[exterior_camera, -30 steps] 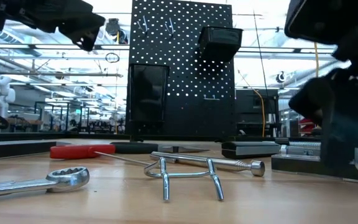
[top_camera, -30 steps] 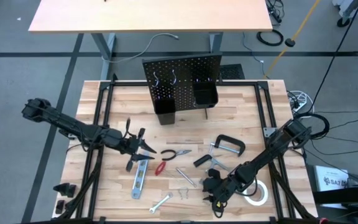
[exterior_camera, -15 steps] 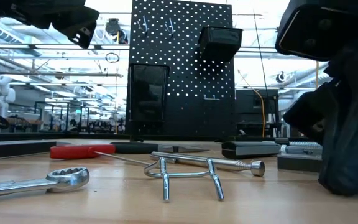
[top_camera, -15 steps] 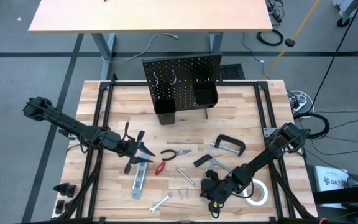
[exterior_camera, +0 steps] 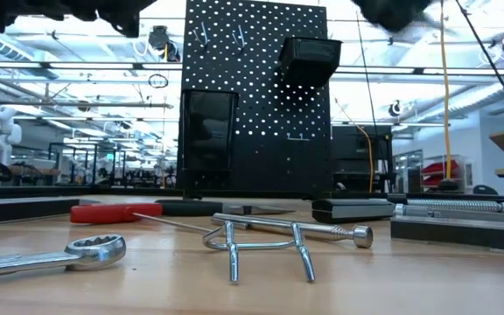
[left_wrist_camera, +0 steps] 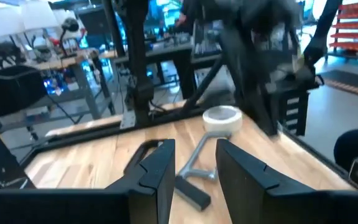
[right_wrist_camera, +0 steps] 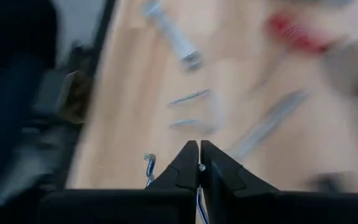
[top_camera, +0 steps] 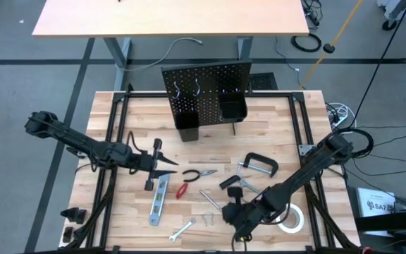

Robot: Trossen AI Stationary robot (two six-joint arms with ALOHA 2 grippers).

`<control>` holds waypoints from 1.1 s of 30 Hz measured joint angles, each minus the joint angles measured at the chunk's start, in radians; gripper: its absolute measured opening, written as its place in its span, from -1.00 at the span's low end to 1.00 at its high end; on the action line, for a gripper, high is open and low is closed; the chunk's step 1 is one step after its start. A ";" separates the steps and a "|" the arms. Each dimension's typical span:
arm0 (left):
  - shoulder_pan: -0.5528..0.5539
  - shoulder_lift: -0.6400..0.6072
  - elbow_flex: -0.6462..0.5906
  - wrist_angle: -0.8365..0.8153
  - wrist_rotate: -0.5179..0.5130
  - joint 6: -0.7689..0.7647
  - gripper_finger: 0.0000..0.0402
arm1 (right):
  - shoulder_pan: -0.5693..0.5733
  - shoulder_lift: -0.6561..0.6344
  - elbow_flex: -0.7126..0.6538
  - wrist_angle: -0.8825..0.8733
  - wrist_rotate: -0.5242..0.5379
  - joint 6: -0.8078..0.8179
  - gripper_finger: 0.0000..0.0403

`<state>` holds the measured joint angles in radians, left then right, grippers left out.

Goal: Hang tools onto peg board
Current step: Put the right binder clip into the right black bin on the pegboard

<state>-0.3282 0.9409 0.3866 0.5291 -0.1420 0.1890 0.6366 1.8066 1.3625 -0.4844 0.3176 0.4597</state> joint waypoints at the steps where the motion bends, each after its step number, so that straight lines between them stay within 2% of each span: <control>1: 0.004 0.000 0.000 -0.011 0.000 0.000 -0.40 | -0.002 -0.015 0.047 -0.065 0.053 -0.049 -0.99; 4: 0.014 0.000 0.000 -0.046 0.000 0.000 -0.40 | -0.014 -0.087 0.140 -0.167 0.221 -0.189 -0.99; 6: 0.021 0.000 0.000 -0.054 0.000 0.000 -0.40 | -0.040 -0.158 0.153 -0.187 0.325 -0.246 -1.00; 9: 0.037 0.000 0.000 -0.060 0.001 0.002 -0.40 | -0.122 -0.278 0.153 -0.222 0.437 -0.286 -1.00; 11: 0.052 0.000 0.000 -0.060 0.001 0.010 -0.40 | -0.199 -0.354 0.153 -0.229 0.473 -0.302 -1.00; 16: 0.100 0.000 0.000 -0.060 0.001 0.078 -0.40 | -0.422 -0.467 0.153 -0.158 0.459 -0.343 -1.00; 19: 0.138 0.000 0.000 -0.056 0.005 0.109 -0.40 | -0.542 -0.480 0.153 -0.134 0.408 -0.362 -1.00; 22: 0.177 0.000 0.000 -0.040 0.065 0.103 -0.40 | -0.643 -0.455 0.153 -0.128 0.320 -0.366 -1.00; 25: 0.201 0.000 0.000 -0.040 0.122 0.075 -0.40 | -0.716 -0.412 0.152 -0.139 0.290 -0.367 -1.00; 28: 0.212 0.000 0.000 -0.051 0.127 0.035 -0.40 | -0.768 -0.380 0.152 -0.145 0.251 -0.367 -1.00; 33: 0.212 0.000 0.000 -0.097 0.127 -0.001 -0.40 | -0.809 -0.353 0.152 -0.154 0.249 -0.368 -1.00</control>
<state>-0.1157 0.9409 0.3870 0.4319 -0.0147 0.1883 -0.1729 1.4534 1.5143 -0.6380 0.5663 0.0921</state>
